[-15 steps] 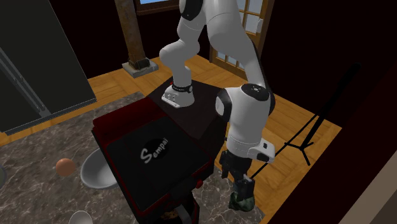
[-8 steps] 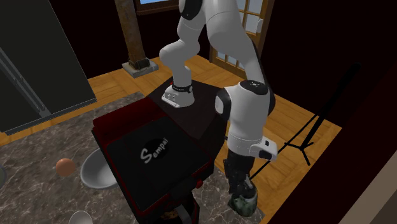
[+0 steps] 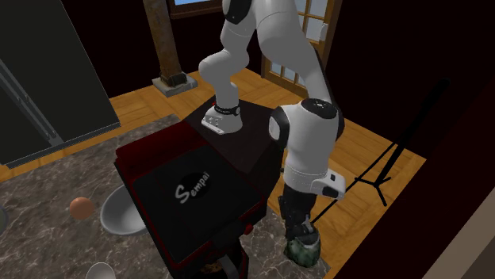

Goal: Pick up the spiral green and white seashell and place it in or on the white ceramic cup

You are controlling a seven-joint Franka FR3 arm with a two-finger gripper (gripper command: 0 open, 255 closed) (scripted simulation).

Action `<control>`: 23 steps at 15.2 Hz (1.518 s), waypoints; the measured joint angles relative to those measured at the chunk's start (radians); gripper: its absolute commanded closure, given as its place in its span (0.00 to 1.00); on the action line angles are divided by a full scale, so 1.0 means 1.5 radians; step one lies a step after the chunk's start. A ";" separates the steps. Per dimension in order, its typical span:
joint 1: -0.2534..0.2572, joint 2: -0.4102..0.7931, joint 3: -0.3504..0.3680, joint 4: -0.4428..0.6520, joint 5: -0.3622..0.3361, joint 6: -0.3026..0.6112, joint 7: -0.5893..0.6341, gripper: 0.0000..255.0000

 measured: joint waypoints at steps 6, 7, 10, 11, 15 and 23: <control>0.144 -0.010 -0.097 -0.074 -0.182 0.122 0.033 0.00; 0.159 -0.005 -0.109 -0.081 -0.206 0.142 0.035 0.00; 0.161 0.015 -0.111 -0.083 -0.219 0.172 0.033 0.00; 0.153 0.024 -0.106 -0.078 -0.216 0.177 0.029 0.00; 0.127 0.052 -0.088 -0.061 -0.202 0.192 0.019 0.00; 0.124 0.052 -0.088 -0.057 -0.201 0.194 0.018 1.00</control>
